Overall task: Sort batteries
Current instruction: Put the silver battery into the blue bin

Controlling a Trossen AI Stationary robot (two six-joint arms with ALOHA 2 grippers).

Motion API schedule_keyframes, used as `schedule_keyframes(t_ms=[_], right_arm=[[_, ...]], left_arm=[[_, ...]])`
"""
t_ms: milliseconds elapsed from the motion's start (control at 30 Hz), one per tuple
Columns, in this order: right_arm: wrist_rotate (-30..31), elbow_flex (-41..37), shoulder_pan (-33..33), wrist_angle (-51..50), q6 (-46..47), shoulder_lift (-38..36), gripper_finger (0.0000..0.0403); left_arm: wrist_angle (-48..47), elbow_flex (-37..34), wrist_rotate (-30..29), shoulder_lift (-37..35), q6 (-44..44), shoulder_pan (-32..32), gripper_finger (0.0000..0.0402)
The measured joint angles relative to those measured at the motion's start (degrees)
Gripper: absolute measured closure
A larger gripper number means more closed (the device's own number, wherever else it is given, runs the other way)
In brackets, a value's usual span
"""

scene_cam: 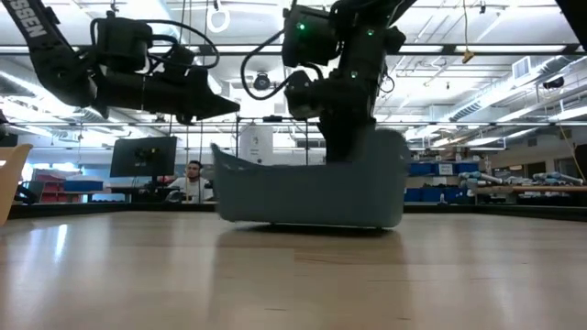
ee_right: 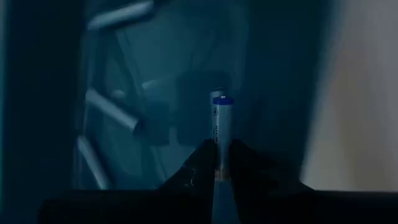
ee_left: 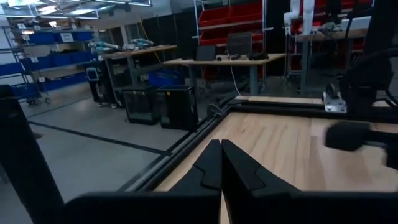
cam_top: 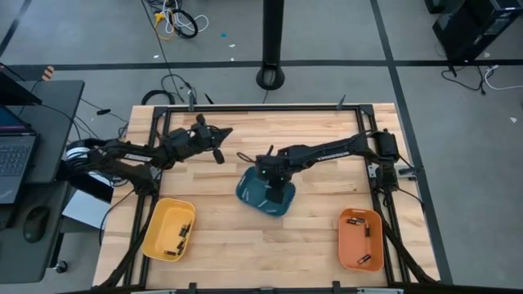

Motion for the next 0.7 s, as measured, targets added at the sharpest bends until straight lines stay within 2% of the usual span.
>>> schedule_keyframes(t_ms=[200, 533, 700], right_arm=[[6.3, 0.1, -3.6, -0.2, -5.8, -0.6, 0.0354], [6.5, 0.2, -6.5, 5.4, -11.4, -0.1, 0.0352], [6.4, 0.2, -6.1, 5.2, -12.6, -0.3, 0.0321]], left_arm=[[0.5, -0.1, -0.2, -0.4, -0.8, 0.0, 0.0396], [-1.8, -0.1, -0.2, -0.4, 0.2, 0.0, 0.0396], [-3.4, -0.1, 2.2, -0.4, 3.2, -1.1, 0.0396]])
